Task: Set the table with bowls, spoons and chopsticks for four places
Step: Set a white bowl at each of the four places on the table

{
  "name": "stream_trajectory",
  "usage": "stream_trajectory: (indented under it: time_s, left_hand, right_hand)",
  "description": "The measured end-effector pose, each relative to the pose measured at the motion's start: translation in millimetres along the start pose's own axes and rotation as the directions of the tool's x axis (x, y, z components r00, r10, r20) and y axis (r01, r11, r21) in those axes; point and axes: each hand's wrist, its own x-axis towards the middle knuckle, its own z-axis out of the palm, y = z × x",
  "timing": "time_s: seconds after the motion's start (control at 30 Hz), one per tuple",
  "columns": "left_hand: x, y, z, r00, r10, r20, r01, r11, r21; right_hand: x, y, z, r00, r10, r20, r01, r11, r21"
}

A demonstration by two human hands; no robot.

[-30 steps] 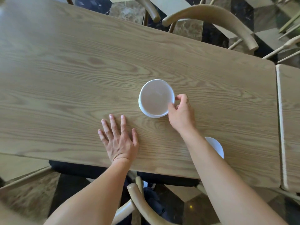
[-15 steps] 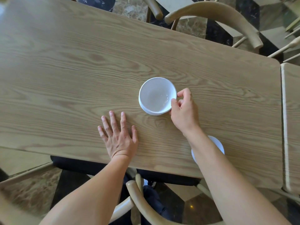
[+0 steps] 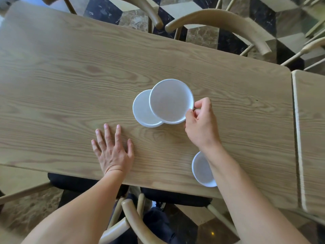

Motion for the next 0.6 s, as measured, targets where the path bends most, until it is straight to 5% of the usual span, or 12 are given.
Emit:
stream_trajectory:
  time_s: [0.13,0.3,0.6]
  left_hand:
    - [0,2,-3,1.000,-0.009,0.006,0.009,1.000,0.018]
    - [1,5,-4,1.000,-0.024,0.006,0.024,0.999,0.047]
    - [2,2,0,0.999,-0.035,-0.018,0.036,0.996,0.076]
  right_hand:
    - [15,17,-25,0.983,0.180,-0.042,-0.172,0.975,0.142]
    - [46,37,-42,0.897,0.441,-0.045,-0.380,0.817,0.433]
    - [130,64,-35,0.770,0.620,-0.148,-0.485,0.721,0.495]
